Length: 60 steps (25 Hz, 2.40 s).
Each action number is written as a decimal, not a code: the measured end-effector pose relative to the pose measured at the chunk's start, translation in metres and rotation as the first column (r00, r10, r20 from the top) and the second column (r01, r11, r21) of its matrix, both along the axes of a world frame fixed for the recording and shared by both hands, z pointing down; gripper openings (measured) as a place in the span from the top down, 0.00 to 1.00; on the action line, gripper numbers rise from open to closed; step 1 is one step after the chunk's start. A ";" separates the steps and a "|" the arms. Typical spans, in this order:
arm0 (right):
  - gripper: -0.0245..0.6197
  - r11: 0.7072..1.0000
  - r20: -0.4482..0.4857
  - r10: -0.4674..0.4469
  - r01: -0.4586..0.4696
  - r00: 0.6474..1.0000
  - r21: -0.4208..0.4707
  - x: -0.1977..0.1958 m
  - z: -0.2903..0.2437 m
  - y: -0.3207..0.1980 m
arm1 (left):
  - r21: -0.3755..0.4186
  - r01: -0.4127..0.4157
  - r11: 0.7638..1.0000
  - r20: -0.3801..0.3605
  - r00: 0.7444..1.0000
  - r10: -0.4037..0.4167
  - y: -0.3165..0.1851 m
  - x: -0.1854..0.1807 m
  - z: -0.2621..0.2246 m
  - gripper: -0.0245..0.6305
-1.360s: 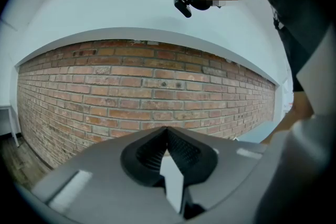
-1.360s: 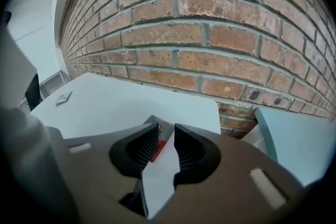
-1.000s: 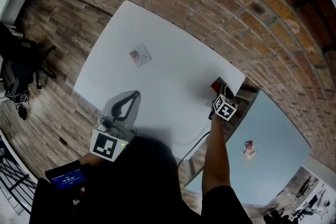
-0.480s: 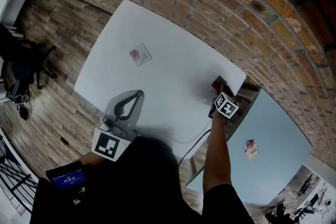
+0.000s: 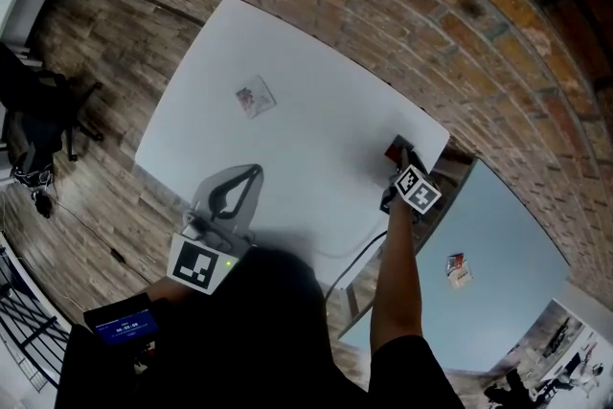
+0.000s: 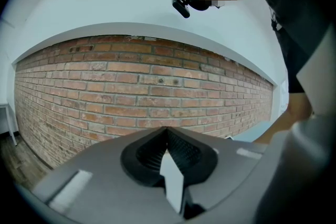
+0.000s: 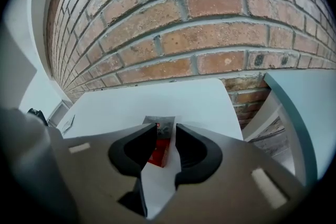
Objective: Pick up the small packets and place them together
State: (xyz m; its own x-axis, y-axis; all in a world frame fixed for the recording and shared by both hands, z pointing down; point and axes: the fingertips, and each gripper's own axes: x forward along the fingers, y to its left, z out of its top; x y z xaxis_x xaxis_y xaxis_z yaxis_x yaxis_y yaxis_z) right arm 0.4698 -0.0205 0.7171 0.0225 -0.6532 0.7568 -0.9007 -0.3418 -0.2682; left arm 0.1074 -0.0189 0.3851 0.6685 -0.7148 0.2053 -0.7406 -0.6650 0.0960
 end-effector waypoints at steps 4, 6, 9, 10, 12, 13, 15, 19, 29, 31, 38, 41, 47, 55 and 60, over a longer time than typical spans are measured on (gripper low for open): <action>0.81 1.000 0.010 -0.016 0.016 1.000 0.001 0.000 0.000 0.001 | -0.002 0.003 1.000 0.002 1.000 -0.003 0.000 -0.001 0.001 0.96; 0.83 1.000 0.020 -0.020 0.020 1.000 0.002 -0.001 0.000 0.001 | -0.001 0.004 1.000 0.001 1.000 -0.004 0.000 0.000 0.000 0.96; 0.86 0.999 0.039 -0.036 0.036 0.999 0.009 -0.006 -0.001 -0.001 | -0.003 0.002 1.000 -0.002 1.000 -0.002 0.000 0.001 0.000 0.96; 0.88 0.999 0.043 -0.040 0.040 0.998 0.010 -0.008 -0.001 -0.001 | -0.003 0.001 1.000 -0.002 1.000 -0.001 0.000 0.002 0.000 0.96; 0.90 0.999 0.049 -0.047 0.046 0.998 0.012 -0.011 -0.001 -0.002 | -0.001 -0.002 1.000 -0.001 1.000 0.002 0.000 0.003 0.000 0.96; 0.91 0.999 0.052 -0.050 0.050 0.997 0.012 -0.012 -0.001 -0.003 | -0.001 -0.002 1.000 0.000 1.000 0.002 0.000 0.003 0.000 0.96; 0.91 0.998 0.056 -0.058 0.057 0.997 0.013 -0.014 0.000 -0.003 | -0.004 -0.001 1.000 0.000 1.000 0.001 0.000 0.002 0.001 0.96; 0.94 0.998 0.056 -0.061 0.060 0.997 0.021 -0.014 -0.002 -0.002 | -0.006 0.002 1.000 -0.002 1.000 -0.002 -0.001 0.001 0.001 0.96; 0.95 0.994 0.048 -0.076 0.072 0.996 0.087 -0.026 -0.027 0.007 | 0.002 -0.007 1.000 -0.013 1.000 0.007 0.000 0.003 -0.001 0.96; 0.95 0.992 0.040 -0.083 0.079 0.996 0.095 -0.031 -0.032 0.010 | 0.004 -0.007 1.000 -0.019 1.000 0.007 0.001 0.003 -0.002 0.96; 0.95 0.987 0.068 -0.069 0.058 0.995 0.149 -0.050 -0.055 0.015 | 0.008 -0.009 1.000 -0.041 0.999 0.010 0.005 -0.002 -0.004 0.96; 0.95 0.982 0.072 -0.082 0.068 0.994 0.174 -0.063 -0.067 0.018 | 0.020 -0.007 1.000 -0.055 0.998 0.008 0.007 -0.007 -0.008 0.96; 0.95 0.973 0.092 -0.140 0.120 0.986 0.195 -0.110 -0.081 0.020 | 0.024 0.015 1.000 -0.094 0.996 -0.012 0.008 -0.025 -0.016 0.96; 0.95 0.964 0.072 -0.200 0.183 0.977 0.194 -0.181 -0.094 0.014 | 0.070 -0.013 0.997 -0.118 0.993 0.021 0.003 -0.052 -0.032 0.96; 0.95 0.974 0.123 -0.169 0.147 0.978 0.172 -0.221 -0.087 0.015 | 0.121 -0.055 0.991 -0.095 0.993 0.067 0.000 -0.073 -0.041 0.96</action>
